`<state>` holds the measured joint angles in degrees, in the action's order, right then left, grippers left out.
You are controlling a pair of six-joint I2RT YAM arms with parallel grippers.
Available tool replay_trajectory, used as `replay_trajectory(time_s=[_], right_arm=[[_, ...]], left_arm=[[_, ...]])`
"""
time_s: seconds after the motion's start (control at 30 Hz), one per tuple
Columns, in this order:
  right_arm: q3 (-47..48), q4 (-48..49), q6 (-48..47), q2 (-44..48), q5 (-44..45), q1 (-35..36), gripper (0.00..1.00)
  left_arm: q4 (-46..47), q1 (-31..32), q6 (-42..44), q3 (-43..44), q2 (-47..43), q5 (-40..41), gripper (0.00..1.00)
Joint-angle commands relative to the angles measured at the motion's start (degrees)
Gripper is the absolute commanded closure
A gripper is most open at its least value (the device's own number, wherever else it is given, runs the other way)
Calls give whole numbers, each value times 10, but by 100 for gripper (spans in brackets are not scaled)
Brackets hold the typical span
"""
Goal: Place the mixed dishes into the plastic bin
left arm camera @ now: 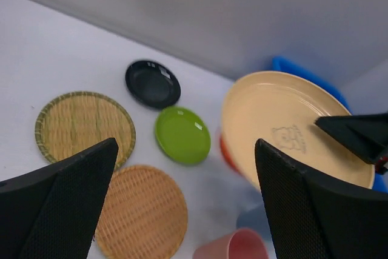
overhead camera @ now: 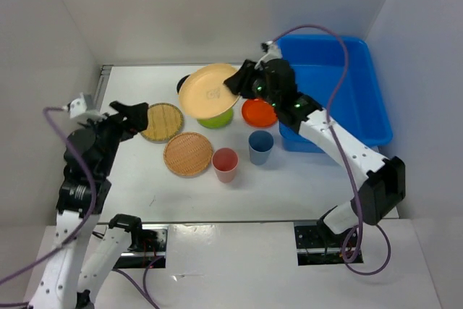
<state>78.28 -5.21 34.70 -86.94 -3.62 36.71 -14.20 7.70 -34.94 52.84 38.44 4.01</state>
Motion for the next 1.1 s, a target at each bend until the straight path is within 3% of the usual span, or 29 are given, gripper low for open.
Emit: replay_trajectory(time_s=[0.0, 0.07, 0.17, 0.3, 0.43, 0.57, 0.7, 0.87, 1.07], right_arm=[[51, -1, 17, 84, 98, -81, 100], [42, -1, 40, 103, 122, -121, 100], [14, 19, 76, 127, 172, -194, 100], [-20, 47, 114, 124, 225, -263, 100], [-18, 54, 134, 59, 223, -338, 100], [19, 44, 129, -21, 248, -363, 100], [70, 27, 117, -116, 287, -368, 100], [100, 30, 117, -218, 326, -379, 100], [133, 43, 133, -284, 332, -416, 100]], left_arm=[[50, 0, -62, -45, -85, 154, 0], [56, 0, -99, -81, -125, 181, 0], [56, 0, -126, -93, -102, 195, 0], [73, -6, -131, -61, 50, 152, 0], [44, -20, -145, -29, 139, 158, 0], [110, -54, -181, -120, 94, 173, 0], [116, -92, -183, -137, 110, 180, 0], [110, -153, -155, -107, 250, 125, 0], [110, -172, -130, -54, 374, 81, 0]])
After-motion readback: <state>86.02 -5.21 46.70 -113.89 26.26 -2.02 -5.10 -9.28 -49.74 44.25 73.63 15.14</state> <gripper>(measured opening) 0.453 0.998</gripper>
